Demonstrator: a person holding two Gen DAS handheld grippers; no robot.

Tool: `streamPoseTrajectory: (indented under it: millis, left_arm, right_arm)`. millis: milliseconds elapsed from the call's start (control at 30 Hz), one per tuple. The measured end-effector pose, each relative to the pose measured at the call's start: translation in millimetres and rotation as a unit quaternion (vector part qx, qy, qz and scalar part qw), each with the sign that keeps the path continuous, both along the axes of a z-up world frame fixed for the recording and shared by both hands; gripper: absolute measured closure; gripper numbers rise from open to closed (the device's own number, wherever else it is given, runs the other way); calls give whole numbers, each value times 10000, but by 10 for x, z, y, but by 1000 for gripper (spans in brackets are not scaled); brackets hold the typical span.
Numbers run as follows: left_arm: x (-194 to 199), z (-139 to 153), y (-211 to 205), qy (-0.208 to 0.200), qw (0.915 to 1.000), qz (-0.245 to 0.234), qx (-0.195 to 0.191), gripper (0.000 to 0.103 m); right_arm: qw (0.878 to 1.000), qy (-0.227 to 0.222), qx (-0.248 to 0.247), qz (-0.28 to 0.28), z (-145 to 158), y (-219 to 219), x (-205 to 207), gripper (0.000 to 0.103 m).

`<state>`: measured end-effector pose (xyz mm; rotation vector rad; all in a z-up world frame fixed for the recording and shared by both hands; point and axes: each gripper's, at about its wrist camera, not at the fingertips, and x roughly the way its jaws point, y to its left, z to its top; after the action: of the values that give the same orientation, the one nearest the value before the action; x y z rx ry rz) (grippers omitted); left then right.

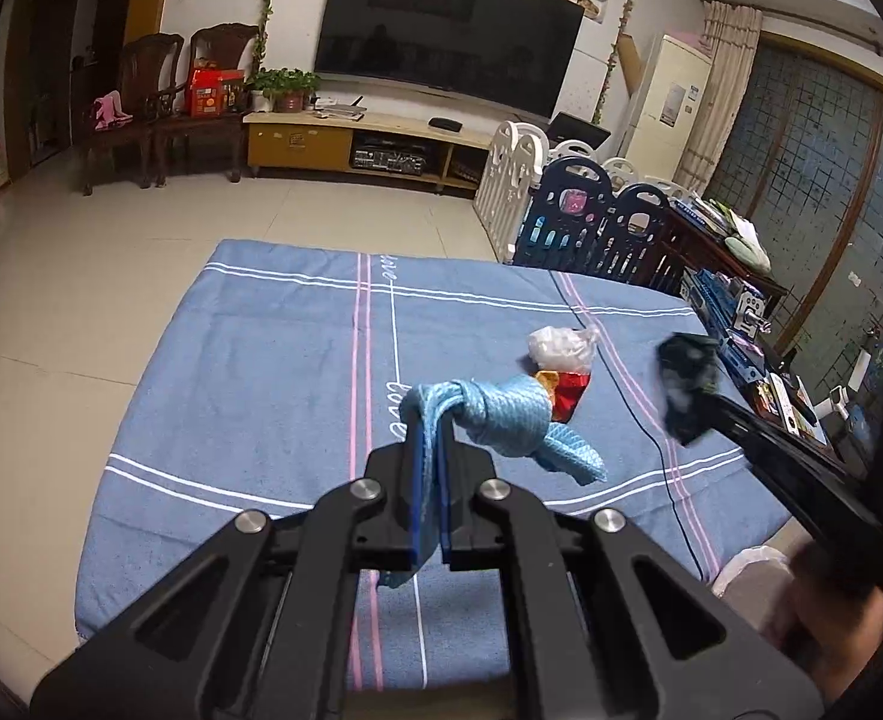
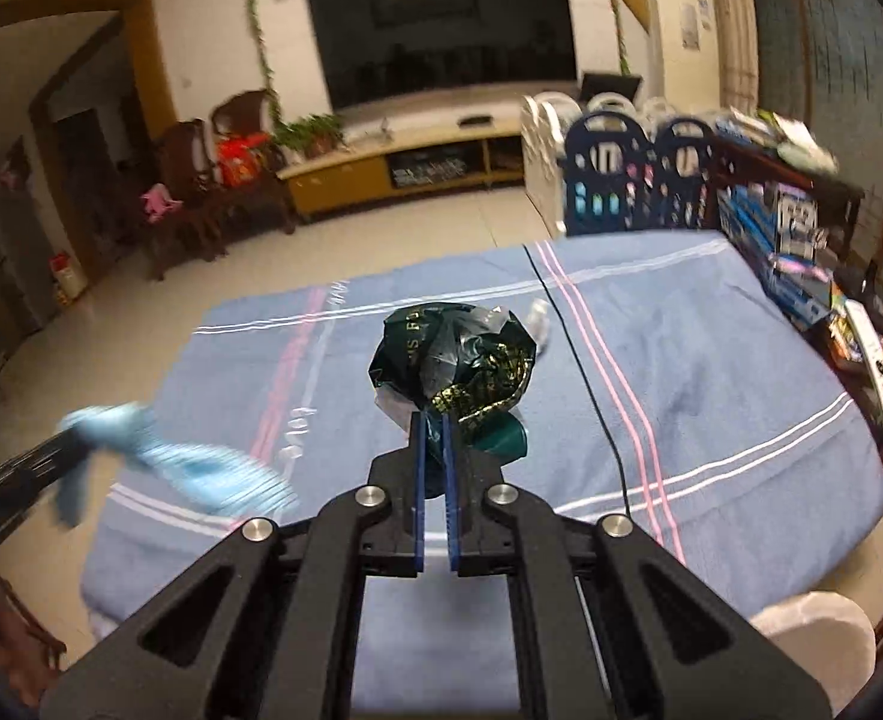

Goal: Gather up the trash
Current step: 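Grasp the dark green bag with the right tool while the left tool holds the cloth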

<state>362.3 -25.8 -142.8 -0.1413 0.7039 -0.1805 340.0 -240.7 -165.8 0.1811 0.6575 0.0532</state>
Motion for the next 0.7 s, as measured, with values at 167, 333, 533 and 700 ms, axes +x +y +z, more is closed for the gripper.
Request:
streamPoseTrajectory:
  millis: [167, 333, 533, 700]
  left_arm:
    - [40, -39, 21, 74, 9999, 62, 74, 98]
    - [52, -48, 40, 85, 9998, 61, 157, 98]
    - [56, -50, 94, 95, 9998, 109, 153, 98]
    - [52, -74, 63, 133, 9997, 46, 188, 98]
  right_arm:
    - [9996, 35, -75, 266, 7, 197, -249, 97]
    - [9988, 71, -346, 325, -73, 291, -166, 97]
    - [9991, 84, -302, 299, -87, 282, -161, 97]
    - [9990, 96, -314, 309, -87, 296, -172, 97]
